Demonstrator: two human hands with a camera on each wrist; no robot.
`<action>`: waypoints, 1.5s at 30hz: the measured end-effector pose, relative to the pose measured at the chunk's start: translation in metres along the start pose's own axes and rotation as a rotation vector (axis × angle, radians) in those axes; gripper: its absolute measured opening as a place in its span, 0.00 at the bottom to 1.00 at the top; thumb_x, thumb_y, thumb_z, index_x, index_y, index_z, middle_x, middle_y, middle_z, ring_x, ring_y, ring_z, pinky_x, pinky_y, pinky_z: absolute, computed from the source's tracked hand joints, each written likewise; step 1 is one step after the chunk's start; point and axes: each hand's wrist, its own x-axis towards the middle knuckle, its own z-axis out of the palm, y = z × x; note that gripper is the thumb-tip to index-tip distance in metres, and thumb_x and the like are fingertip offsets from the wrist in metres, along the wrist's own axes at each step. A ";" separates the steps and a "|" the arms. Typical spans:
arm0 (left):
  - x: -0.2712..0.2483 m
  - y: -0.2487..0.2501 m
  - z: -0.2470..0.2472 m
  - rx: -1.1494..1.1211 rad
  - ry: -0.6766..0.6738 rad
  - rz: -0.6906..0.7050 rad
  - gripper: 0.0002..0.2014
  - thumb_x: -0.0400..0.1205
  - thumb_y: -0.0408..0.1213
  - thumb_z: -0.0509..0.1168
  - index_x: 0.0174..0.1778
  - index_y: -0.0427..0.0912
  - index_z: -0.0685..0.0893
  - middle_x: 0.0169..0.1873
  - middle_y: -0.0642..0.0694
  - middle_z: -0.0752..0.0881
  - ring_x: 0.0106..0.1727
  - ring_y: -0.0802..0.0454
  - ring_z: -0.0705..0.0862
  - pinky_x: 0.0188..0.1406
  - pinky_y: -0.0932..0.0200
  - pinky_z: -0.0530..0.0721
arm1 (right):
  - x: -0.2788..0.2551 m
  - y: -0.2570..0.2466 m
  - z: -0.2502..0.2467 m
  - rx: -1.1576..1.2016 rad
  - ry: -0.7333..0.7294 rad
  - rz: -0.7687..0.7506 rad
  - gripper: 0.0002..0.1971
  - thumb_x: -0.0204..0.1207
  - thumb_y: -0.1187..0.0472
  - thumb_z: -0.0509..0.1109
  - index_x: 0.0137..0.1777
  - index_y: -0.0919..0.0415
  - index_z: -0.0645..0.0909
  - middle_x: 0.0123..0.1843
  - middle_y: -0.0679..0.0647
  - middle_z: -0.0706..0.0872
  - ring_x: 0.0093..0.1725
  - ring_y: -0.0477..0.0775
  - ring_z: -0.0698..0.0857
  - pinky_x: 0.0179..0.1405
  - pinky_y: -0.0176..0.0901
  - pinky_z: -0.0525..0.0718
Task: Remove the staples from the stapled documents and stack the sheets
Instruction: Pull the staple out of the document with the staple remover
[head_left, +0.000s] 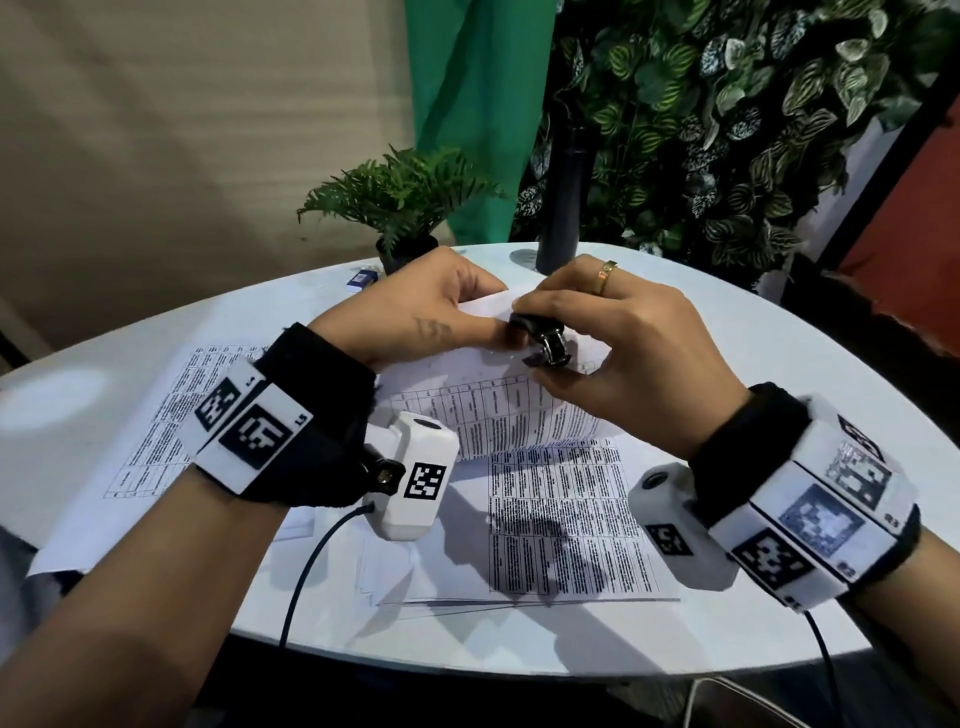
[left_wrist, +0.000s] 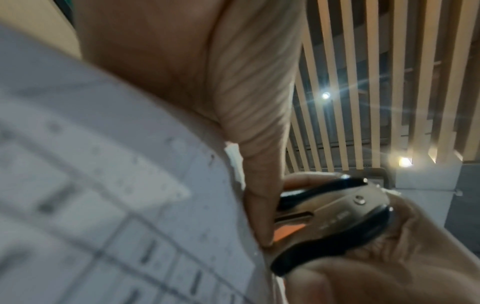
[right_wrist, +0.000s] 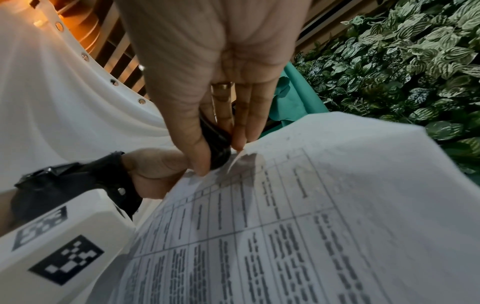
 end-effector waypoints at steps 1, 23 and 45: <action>0.000 0.000 0.000 -0.017 -0.011 -0.002 0.07 0.68 0.38 0.73 0.37 0.39 0.88 0.28 0.55 0.87 0.30 0.64 0.80 0.32 0.73 0.76 | 0.000 0.000 0.000 -0.003 0.000 -0.003 0.16 0.64 0.61 0.73 0.53 0.61 0.87 0.48 0.56 0.87 0.41 0.64 0.87 0.32 0.56 0.85; -0.001 -0.005 -0.005 -0.077 0.029 0.027 0.18 0.69 0.39 0.72 0.50 0.32 0.88 0.45 0.42 0.91 0.44 0.56 0.86 0.53 0.60 0.82 | -0.003 0.005 -0.002 0.321 0.012 0.153 0.19 0.63 0.61 0.80 0.54 0.64 0.85 0.49 0.55 0.82 0.49 0.46 0.83 0.48 0.36 0.84; -0.002 -0.001 0.005 -0.127 0.060 0.022 0.07 0.77 0.30 0.68 0.44 0.27 0.87 0.33 0.48 0.88 0.36 0.58 0.83 0.39 0.66 0.81 | -0.014 -0.008 0.019 0.028 0.234 0.246 0.08 0.70 0.57 0.71 0.42 0.62 0.81 0.43 0.55 0.81 0.39 0.58 0.81 0.30 0.55 0.82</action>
